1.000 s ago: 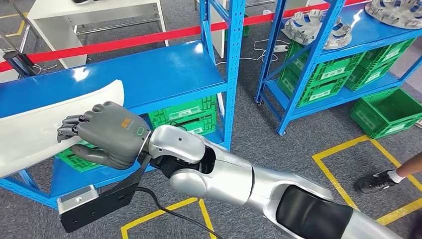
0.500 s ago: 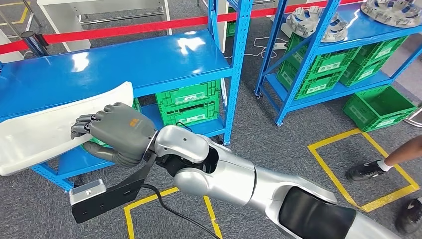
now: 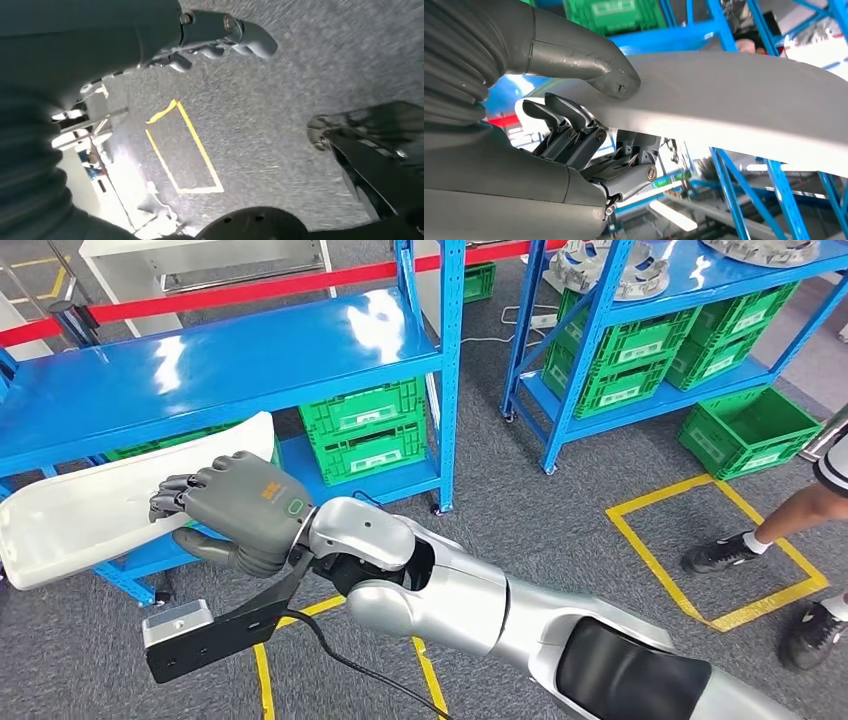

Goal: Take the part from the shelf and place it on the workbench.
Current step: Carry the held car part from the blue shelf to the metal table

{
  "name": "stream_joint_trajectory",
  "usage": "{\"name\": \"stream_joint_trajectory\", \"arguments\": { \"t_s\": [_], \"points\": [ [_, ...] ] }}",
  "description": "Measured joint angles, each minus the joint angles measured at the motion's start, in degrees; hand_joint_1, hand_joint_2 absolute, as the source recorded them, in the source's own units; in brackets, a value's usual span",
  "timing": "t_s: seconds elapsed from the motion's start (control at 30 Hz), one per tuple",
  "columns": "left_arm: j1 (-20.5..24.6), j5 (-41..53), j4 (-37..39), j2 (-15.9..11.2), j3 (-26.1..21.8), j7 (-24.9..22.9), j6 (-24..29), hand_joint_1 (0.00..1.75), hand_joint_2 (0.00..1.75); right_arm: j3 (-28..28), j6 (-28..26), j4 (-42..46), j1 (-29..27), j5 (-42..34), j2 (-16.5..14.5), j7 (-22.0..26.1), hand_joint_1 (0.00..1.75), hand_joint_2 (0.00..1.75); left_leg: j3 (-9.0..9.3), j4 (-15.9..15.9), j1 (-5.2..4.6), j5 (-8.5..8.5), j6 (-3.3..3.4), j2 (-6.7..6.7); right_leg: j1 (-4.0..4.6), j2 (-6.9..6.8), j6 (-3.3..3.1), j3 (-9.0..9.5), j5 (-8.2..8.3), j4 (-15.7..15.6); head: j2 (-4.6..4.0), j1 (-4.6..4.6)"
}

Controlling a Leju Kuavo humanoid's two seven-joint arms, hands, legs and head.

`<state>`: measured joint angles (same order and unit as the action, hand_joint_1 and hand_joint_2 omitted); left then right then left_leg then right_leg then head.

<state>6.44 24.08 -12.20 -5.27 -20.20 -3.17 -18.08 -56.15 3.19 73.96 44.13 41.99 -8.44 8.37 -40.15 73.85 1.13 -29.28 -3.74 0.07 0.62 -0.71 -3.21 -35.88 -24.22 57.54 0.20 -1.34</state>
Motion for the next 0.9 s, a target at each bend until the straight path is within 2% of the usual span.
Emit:
{"name": "stream_joint_trajectory", "arguments": {
  "t_s": [0.03, 0.07, 0.1, 0.13, 0.17, 0.23, 0.27, 0.3, 0.33, 0.37, 0.4, 0.43, 0.47, 0.5, 0.53, 0.57, 0.6, 0.63, 0.67, 0.73, 0.77, 0.8, 0.83, 0.9],
  "points": [
    [0.0, 0.0, 0.0, 0.0, 0.0, 0.1, 0.0, 0.0, 1.75, 0.0, 0.0, -0.2, -0.1, 0.0, 0.0, 0.0, 1.75, 1.75, 2.29, -2.0, 0.17, 1.38, -0.13, 0.0, -0.08, -0.02, 0.25, -1.17, 0.69, 0.3, 0.0, 0.0],
    [0.1, 0.0, 0.0, 0.1, 0.0, 0.1, 0.0, 0.0, 1.75, 0.0, 0.0, -0.3, -0.1, 0.1, 0.0, 0.0, 1.75, 1.75, 5.46, -5.6, 0.27, 1.24, -0.26, -0.02, -0.09, -0.03, 0.55, -2.22, 1.26, 0.7, 0.0, 0.02],
    [0.2, 0.0, 0.0, 0.1, 0.0, 0.2, 0.0, 0.0, 1.75, 0.0, 0.0, -0.4, -0.2, 0.1, -0.1, 0.1, 1.75, 1.75, 8.29, -9.5, 0.21, 0.2, -0.05, -0.15, -0.08, -0.07, 0.89, -3.03, 1.77, 1.2, 0.0, -0.03],
    [0.3, 0.0, 0.0, 0.2, 0.0, 0.2, 0.0, 0.0, 1.75, 0.0, -0.1, -0.4, -0.2, 0.1, -0.1, 0.1, 1.75, 1.75, 10.27, -12.7, 0.09, -1.09, 0.35, -0.23, -0.07, -0.11, 1.24, -3.56, 2.3, 1.5, 0.0, -0.11],
    [0.4, 0.0, 0.0, 0.2, 0.0, 0.3, 0.0, 0.0, 1.75, 0.0, -0.1, -0.5, -0.2, 0.1, -0.1, 0.2, 1.75, 1.75, 11.28, -14.7, -0.14, -2.12, 0.92, -0.32, -0.09, -0.14, 1.6, -3.85, 2.87, 1.5, 0.0, -0.18],
    [0.2, 0.0, 0.0, 0.3, 0.0, 0.5, 0.0, 0.0, 1.75, 0.0, -0.1, -0.8, -0.3, 0.1, -0.1, 0.2, 1.75, 1.75, 10.65, -15.3, -0.36, -1.55, 2.38, -0.17, -0.33, -0.12, 2.34, -4.08, 3.73, 1.3, 0.0, -0.21],
    [0.1, -0.1, 0.1, 0.3, 0.0, 0.6, 0.0, 0.0, 1.75, 0.0, -0.1, -0.9, -0.3, 0.2, -0.1, 0.2, 1.75, 1.75, 10.28, -15.3, -0.38, -0.91, 2.99, -0.04, -0.46, 0.0, 2.75, -4.43, 2.92, 1.8, 0.01, -0.16],
    [0.0, -0.2, 0.1, 0.4, 0.0, 0.7, 0.0, 0.0, 1.75, 0.0, -0.1, -1.0, -0.4, 0.3, -0.1, 0.1, 1.75, 1.75, 9.71, -15.4, -0.34, -0.16, 3.51, 0.11, -0.55, 0.14, 3.15, -5.04, 0.89, 3.4, 0.01, -0.15],
    [-0.1, -0.3, 0.1, 0.4, -0.1, 0.9, 0.0, 0.0, 1.75, 0.0, -0.1, -1.1, -0.4, 0.4, 0.0, 0.0, 1.75, 1.75, 8.96, -15.5, -0.31, 0.65, 3.86, 0.26, -0.65, 0.27, 3.47, -5.87, -2.09, 6.0, 0.01, -0.16],
    [-0.2, -0.5, 0.1, 0.4, -0.1, 1.1, 0.0, 0.0, 1.75, 0.0, -0.2, -1.1, -0.5, 0.6, 0.0, -0.1, 1.75, 1.75, 8.03, -15.4, -0.34, 1.47, 4.06, 0.25, -0.67, 0.34, 3.73, -6.76, -5.39, 9.6, 0.01, -0.26],
    [-0.3, -0.7, 0.1, 0.4, -0.3, 1.4, 0.0, 0.0, 1.75, 0.0, -0.2, -1.2, -0.6, 0.7, 0.0, -0.2, 1.75, 1.75, 6.98, -15.4, -0.36, 2.26, 4.13, 0.26, -0.7, 0.35, 3.88, -7.42, -7.85, 13.3, 0.0, -0.33],
    [-0.5, -0.9, 0.1, 0.4, -0.4, 1.6, 0.0, 0.0, 1.75, -0.1, -0.2, -1.2, -0.8, 0.8, 0.0, -0.2, 1.75, 1.75, 5.92, -15.3, -0.38, 3.02, 4.12, 0.26, -0.7, 0.36, 3.93, -7.57, -8.93, 16.2, 0.0, -0.36],
    [-0.6, -1.2, 0.1, 0.4, -0.7, 1.7, 0.0, 0.0, 1.75, -0.1, -0.2, -1.2, -1.0, 1.0, -0.1, -0.2, 1.75, 1.75, 4.89, -15.2, -0.4, 3.75, 4.07, 0.26, -0.69, 0.37, 3.88, -6.94, -8.68, 17.7, 0.0, -0.39],
    [-0.8, -1.5, 0.2, 0.4, -0.9, 1.8, 0.0, 0.0, 1.75, -0.2, -0.2, -1.2, -1.1, 1.1, -0.1, -0.3, 1.75, 1.75, 3.92, -15.1, -0.41, 4.43, 3.97, 0.26, -0.65, 0.39, 3.71, -5.32, -7.47, 17.2, 0.0, -0.42],
    [-1.1, -1.8, 0.2, 0.5, -1.2, 1.9, 0.0, 0.0, 1.75, -0.2, -0.2, -1.1, -1.2, 1.1, -0.3, -0.3, 1.75, 1.75, 3.07, -15.0, -0.42, 5.06, 3.82, 0.26, -0.56, 0.42, 3.41, -2.68, -6.14, 14.7, 0.0, -0.46],
    [-1.3, -2.2, 0.2, 0.5, -1.5, 2.0, 0.0, 0.0, 1.75, -0.2, -0.2, -1.0, -1.2, 1.2, -0.5, -0.3, 1.75, 1.75, 2.4, -14.9, -0.41, 5.65, 3.64, 0.26, -0.4, 0.48, 2.97, 0.68, -5.71, 10.9, 0.0, -0.51],
    [-1.6, -2.4, 0.2, 0.5, -1.7, 2.0, 0.0, 0.0, 1.75, -0.2, -0.2, -0.8, -1.1, 1.3, -0.9, -0.3, 1.75, 1.75, 1.93, -14.8, -0.45, 6.19, 3.39, 0.27, -0.21, 0.54, 2.51, 3.94, -6.08, 6.5, 0.0, -0.53],
    [-1.9, -2.7, 0.2, 0.5, -2.0, 1.9, 0.0, 0.0, 1.75, -0.2, -0.2, -0.6, -1.1, 1.3, -1.2, -0.3, 1.75, 1.75, 1.71, -14.9, -0.44, 6.77, 3.08, 0.31, -0.04, 0.59, 2.15, 6.27, -6.74, 3.1, 0.0, -0.56],
    [-2.1, -2.9, 0.2, 0.5, -2.3, 1.8, 0.0, 0.0, 1.75, -0.2, -0.2, -0.5, -1.0, 1.3, -1.4, -0.3, 1.75, 1.75, 1.62, -15.1, -0.39, 7.36, 2.72, 0.35, 0.13, 0.62, 1.88, 7.51, -7.41, 1.0, 0.0, -0.63],
    [-2.7, -3.2, 0.2, 0.3, -2.9, 1.5, 0.0, 0.0, 1.75, -0.2, -0.2, -0.3, -0.9, 1.1, -1.5, -0.3, 1.75, 1.75, 1.55, -15.8, -0.23, 8.52, 1.91, 0.34, 0.14, 0.54, 1.34, 7.35, -6.64, -0.1, 0.0, -0.76],
    [-3.0, -3.2, 0.2, 0.2, -3.1, 1.2, 0.0, 0.0, 1.75, -0.2, -0.2, -0.3, -0.8, 0.9, -1.6, -0.3, 1.75, 1.75, 1.22, -15.7, -0.16, 8.17, 1.6, 0.26, 0.06, 0.44, 0.92, 6.95, -5.92, -0.4, 0.0, -0.78],
    [-3.2, -3.2, 0.3, 0.1, -3.2, 1.0, 0.0, 0.0, 1.75, -0.2, -0.2, -0.3, -0.8, 0.8, -1.6, -0.4, 1.75, 1.75, 0.72, -14.7, -0.13, 6.74, 1.37, 0.17, -0.08, 0.34, 0.45, 6.4, -5.08, -0.7, 0.0, -0.68],
    [-3.4, -3.1, 0.3, 0.0, -3.3, 0.8, 0.0, 0.0, 1.75, -0.2, -0.1, -0.3, -0.8, 0.6, -1.7, -0.4, 1.75, 1.75, -0.01, -12.6, -0.08, 4.17, 1.19, 0.09, -0.21, 0.24, 0.13, 5.68, -4.24, -1.0, 0.0, -0.52],
    [-3.5, -3.1, 0.3, -0.3, -3.4, 0.8, 0.1, 0.0, 1.75, -0.2, 0.1, -0.3, -1.0, 0.3, -1.8, -0.5, 1.75, 1.75, -1.54, -5.5, -0.07, -1.63, 0.82, 0.0, -0.18, 0.19, -0.14, 3.92, -2.78, -1.0, 0.0, -0.2]
  ]
}}
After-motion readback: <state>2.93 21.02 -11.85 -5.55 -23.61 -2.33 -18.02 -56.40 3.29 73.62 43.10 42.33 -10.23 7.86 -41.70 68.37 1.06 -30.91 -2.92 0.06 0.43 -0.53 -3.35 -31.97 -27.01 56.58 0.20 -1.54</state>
